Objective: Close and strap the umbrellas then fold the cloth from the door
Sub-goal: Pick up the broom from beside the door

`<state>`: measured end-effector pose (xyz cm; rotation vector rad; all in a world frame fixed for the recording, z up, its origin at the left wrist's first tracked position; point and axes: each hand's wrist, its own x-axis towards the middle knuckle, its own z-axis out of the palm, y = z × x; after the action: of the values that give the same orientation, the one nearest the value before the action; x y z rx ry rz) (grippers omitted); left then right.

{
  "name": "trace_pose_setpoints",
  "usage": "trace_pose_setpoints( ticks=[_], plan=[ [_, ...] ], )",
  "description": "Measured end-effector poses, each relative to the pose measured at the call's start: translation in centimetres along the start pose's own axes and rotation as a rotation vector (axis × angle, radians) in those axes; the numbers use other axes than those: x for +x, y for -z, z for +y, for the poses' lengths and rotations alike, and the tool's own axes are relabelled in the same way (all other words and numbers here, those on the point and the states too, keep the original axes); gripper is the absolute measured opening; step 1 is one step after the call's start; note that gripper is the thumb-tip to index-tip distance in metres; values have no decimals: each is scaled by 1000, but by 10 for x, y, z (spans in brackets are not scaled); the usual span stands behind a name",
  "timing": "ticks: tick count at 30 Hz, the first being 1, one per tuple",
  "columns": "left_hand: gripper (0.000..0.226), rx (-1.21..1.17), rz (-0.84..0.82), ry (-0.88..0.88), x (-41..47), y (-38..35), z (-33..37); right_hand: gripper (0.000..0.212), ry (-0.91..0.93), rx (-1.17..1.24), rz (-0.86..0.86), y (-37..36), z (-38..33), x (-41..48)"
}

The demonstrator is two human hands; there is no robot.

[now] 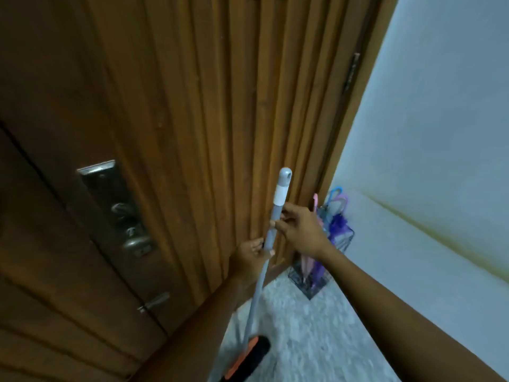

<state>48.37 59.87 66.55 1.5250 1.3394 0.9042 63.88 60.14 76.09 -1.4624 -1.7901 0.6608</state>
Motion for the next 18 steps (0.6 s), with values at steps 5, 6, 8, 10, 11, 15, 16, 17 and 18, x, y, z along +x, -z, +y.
trace_pose_setpoints(
  ticks=[5,6,8,10,11,15,16,17,18],
  plan=[
    [17,-187,-217,-126,-9,-86,37,4,-158,-49,215,87,19,-68],
    [21,-219,-251,-157,-14,-104,50,4,-185,-52,272,109,20,-84],
    [22,-260,-350,-198,-25,-142,79,12,-214,-42,390,151,22,-118],
    [15,-267,-447,-237,-38,-184,105,8,-247,-41,505,191,22,-154],
    [9,-265,-489,-274,-46,-206,117,6,-261,-41,558,210,23,-173],
    [18,-219,-576,-387,-84,-289,162,7,-295,22,724,280,38,-244],
    [18,-192,-613,-407,-94,-309,172,8,-296,39,751,295,44,-262],
    [16,-166,-650,-423,-104,-330,181,9,-298,50,773,311,53,-279],
    [14,-148,-687,-427,-113,-351,188,10,-305,60,786,326,62,-298]
  ],
)
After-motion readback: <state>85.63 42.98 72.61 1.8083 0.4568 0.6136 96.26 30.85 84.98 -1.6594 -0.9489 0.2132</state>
